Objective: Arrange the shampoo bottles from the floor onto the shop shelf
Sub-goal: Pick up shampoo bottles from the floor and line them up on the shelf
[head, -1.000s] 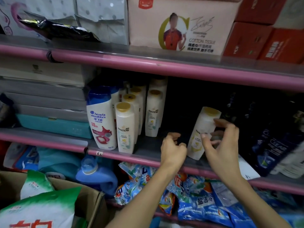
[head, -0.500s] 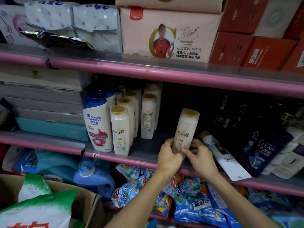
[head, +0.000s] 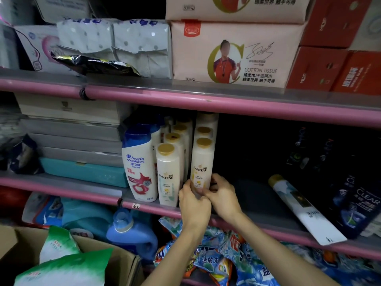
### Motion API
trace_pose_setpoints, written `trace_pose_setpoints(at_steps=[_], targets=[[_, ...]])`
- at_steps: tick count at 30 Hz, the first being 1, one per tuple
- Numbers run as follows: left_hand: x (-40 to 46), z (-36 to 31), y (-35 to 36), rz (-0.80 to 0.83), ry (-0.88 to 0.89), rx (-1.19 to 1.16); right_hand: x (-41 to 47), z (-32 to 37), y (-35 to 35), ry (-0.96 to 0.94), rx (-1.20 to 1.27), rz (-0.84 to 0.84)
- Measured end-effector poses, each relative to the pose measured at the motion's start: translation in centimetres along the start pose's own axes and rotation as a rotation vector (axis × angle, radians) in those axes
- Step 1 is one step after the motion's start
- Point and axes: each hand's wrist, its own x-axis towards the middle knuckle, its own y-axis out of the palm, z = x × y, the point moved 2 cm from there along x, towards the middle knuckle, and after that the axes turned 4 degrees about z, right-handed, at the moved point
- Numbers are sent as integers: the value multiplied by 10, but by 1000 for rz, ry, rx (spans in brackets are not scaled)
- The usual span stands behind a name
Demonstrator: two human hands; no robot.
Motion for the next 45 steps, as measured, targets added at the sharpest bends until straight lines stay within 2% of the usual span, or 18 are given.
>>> trace_pose_setpoints(at_steps=[10, 19, 24, 36, 42, 43, 45], targets=[[4, -5, 7, -15, -58, -29, 13, -5, 6, 24, 103, 18], [-2, -5, 5, 4, -54, -21, 10, -6, 2, 1, 85, 83], [-27, 2, 4, 19, -24, 67, -12, -3, -5, -27, 47, 125], [-41, 5, 1, -85, 12, 127, -23, 6, -10, -19, 3, 212], [-42, 13, 2, -95, 12, 181, -15, 6, -23, 73, 86, 459], [-41, 15, 2, -96, 13, 187, -9, 6, -28, 99, 60, 426], [-40, 17, 1, -109, 19, 197, 5, 4, -36, 143, -4, 220]])
